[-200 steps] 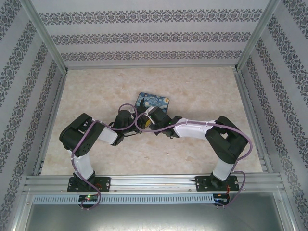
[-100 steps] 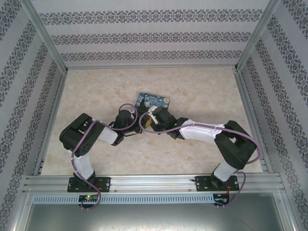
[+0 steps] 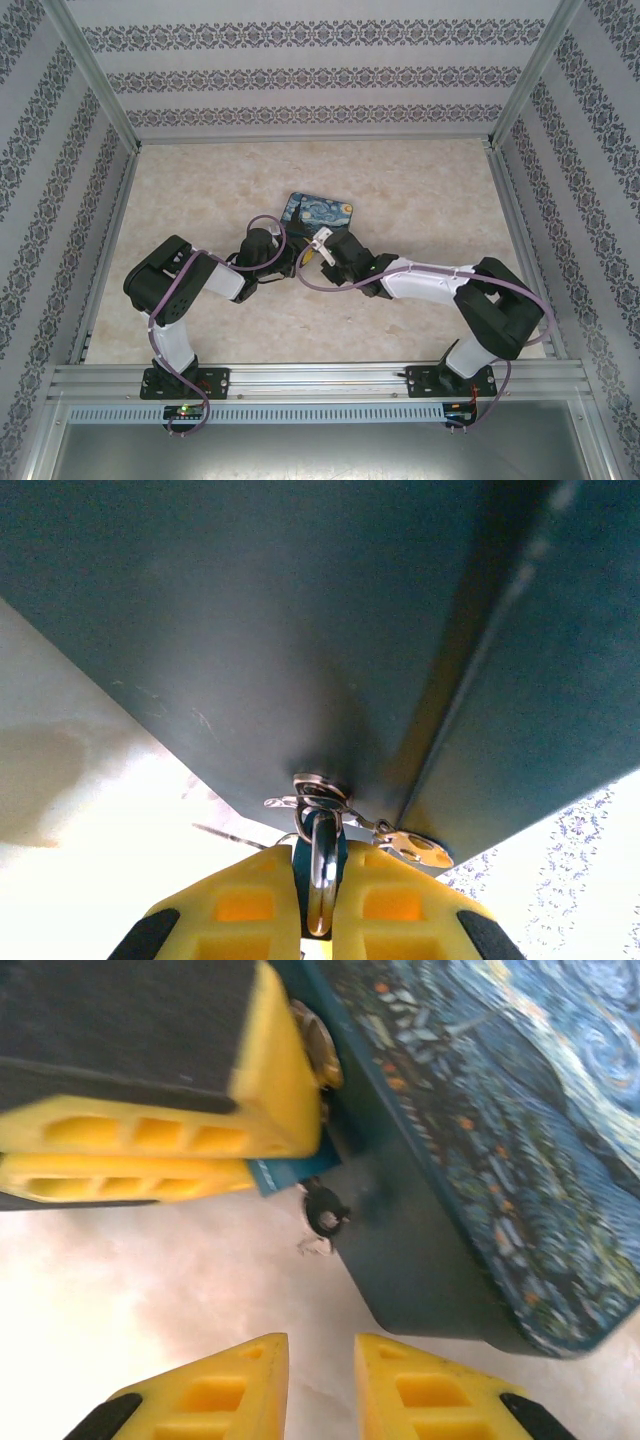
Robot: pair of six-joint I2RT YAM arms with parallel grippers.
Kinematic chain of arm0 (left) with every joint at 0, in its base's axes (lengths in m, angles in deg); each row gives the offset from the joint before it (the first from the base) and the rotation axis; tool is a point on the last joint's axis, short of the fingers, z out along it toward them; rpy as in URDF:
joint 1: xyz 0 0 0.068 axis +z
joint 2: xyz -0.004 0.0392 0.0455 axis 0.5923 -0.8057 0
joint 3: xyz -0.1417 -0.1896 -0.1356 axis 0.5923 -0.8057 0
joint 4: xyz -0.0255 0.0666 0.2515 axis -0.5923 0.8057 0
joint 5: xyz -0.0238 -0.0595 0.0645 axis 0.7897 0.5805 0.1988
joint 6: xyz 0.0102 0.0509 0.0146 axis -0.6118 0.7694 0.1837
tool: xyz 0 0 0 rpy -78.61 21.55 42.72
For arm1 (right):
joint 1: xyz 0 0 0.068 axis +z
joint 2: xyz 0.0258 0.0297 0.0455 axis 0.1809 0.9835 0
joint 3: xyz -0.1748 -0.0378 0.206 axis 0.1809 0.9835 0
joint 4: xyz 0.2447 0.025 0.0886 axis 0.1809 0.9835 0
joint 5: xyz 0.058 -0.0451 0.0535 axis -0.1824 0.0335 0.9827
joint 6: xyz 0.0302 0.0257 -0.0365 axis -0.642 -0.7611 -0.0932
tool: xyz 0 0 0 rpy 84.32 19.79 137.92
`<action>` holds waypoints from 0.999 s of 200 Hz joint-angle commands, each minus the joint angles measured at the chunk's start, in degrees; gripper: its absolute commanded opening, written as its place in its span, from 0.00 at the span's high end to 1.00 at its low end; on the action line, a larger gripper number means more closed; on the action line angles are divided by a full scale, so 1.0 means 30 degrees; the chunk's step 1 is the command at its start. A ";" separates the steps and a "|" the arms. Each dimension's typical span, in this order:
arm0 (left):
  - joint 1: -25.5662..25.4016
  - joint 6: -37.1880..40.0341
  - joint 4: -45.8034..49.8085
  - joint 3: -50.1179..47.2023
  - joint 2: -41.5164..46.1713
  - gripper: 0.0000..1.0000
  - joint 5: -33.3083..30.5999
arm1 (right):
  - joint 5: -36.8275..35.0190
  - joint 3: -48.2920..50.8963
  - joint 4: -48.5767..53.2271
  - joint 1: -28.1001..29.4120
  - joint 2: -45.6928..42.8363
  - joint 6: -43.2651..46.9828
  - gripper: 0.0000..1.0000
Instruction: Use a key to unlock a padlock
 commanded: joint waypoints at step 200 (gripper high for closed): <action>-0.0034 0.0200 -0.0184 0.0456 0.0602 1.00 0.0554 | 0.7940 -0.2471 -0.0316 -0.2253 0.1494 -0.3305 1.00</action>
